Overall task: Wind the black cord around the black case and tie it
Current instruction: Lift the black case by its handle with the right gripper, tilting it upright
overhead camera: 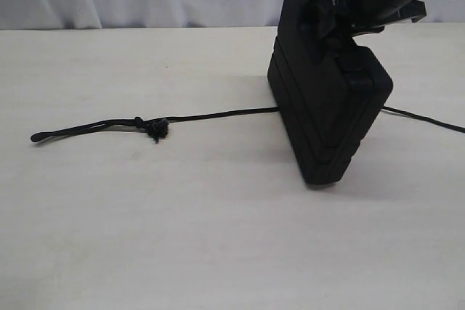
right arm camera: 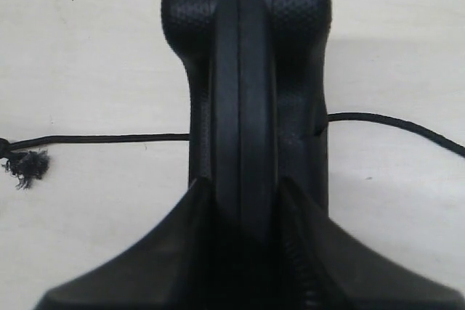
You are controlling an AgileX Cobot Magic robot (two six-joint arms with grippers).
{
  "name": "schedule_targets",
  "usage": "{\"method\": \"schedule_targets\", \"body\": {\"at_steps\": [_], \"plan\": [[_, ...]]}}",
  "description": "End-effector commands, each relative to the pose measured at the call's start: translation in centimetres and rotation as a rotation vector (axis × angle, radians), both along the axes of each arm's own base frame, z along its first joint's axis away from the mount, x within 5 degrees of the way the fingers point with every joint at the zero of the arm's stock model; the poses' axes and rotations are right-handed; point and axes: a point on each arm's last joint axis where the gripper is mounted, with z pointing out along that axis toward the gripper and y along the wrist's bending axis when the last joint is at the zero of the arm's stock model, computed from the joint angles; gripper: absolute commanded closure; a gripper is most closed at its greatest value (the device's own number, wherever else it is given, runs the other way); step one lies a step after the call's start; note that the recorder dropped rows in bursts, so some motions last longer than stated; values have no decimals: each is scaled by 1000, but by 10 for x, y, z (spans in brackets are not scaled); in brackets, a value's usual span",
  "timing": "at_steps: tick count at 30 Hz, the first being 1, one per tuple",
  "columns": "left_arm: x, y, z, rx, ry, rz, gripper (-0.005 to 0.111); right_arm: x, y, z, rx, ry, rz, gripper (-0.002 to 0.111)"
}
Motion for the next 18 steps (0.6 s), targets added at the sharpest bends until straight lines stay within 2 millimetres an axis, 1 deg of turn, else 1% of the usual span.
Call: {"method": "schedule_targets", "body": {"at_steps": [1, 10, 15, 18], "plan": [[0, 0, 0, -8, -11, 1, 107, -2, -8, -15, -70, 69, 17, 104], [0, 0, 0, -8, -6, 1, 107, -7, -11, -5, -67, 64, -29, 104], [0, 0, 0, -8, -6, 1, 107, -7, -11, 7, -1, 13, -138, 104], [0, 0, 0, -8, -6, 1, 107, -7, -14, 12, -22, -13, -163, 104]]}}
